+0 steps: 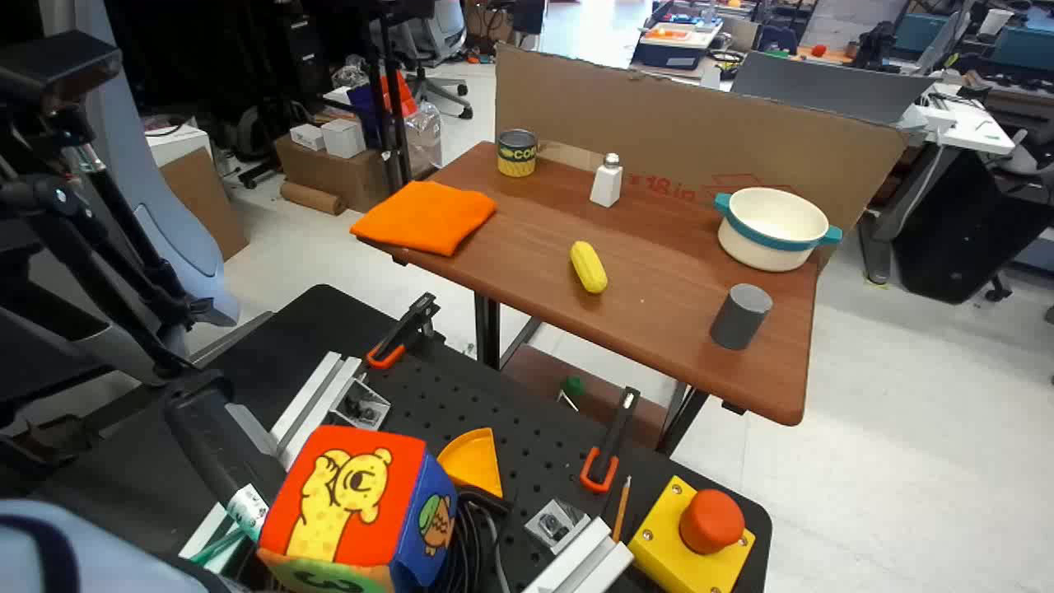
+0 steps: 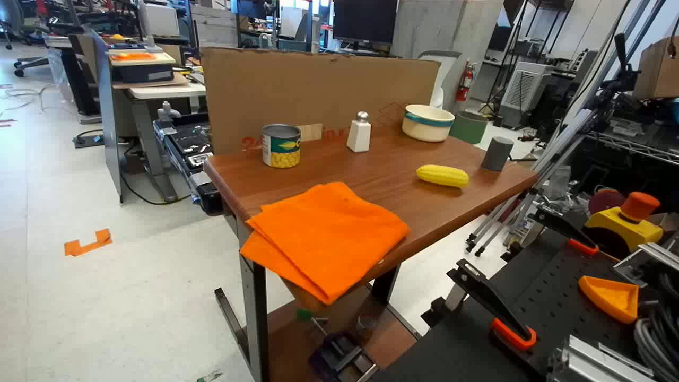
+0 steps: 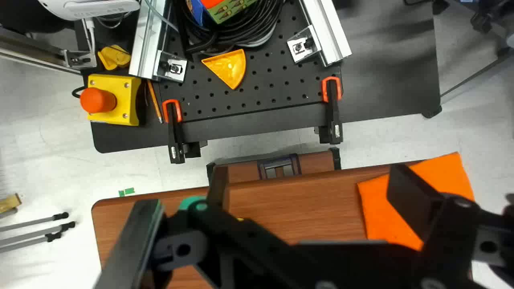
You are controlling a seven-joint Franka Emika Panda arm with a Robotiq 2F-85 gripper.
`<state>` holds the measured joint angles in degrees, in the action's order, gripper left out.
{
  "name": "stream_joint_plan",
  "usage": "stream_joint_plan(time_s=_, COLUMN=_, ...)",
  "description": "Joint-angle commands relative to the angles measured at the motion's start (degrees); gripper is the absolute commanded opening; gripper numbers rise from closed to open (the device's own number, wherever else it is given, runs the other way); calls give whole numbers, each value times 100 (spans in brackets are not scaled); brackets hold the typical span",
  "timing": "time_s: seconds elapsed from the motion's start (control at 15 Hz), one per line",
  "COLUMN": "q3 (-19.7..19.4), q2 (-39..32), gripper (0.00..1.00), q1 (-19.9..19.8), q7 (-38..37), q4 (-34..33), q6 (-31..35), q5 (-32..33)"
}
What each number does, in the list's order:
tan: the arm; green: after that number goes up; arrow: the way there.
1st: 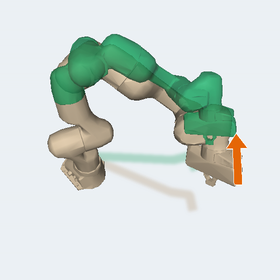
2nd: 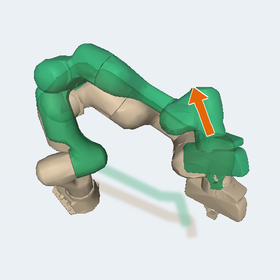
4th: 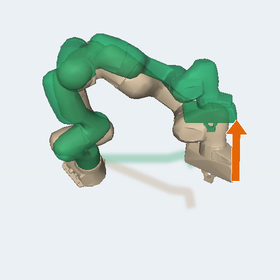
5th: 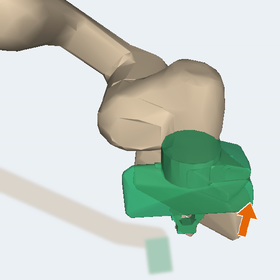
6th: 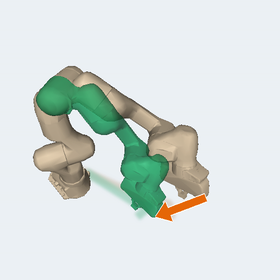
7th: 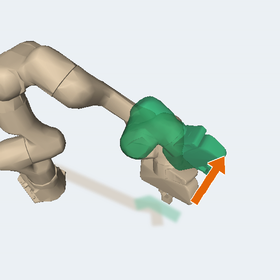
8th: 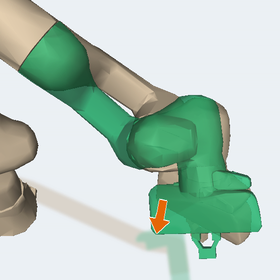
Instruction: Put the green object inside the pot
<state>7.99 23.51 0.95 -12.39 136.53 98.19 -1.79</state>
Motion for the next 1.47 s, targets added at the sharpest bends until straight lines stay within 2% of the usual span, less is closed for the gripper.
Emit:
stream_joint_plan(time_s=0.0, q3=-63, q2=-6, gripper=100, q1=69, q7=-21, q4=-7, q6=-7, q5=23)
stream_joint_plan(time_s=1.2, q3=-63, q2=-6, gripper=100, q1=69, q7=-21, q4=-7, q6=-7, q5=23)
stream_joint_plan(time_s=1.4, q3=-150, q2=-133, gripper=100, q1=-12, q7=51, q4=2, q6=183, q5=118)
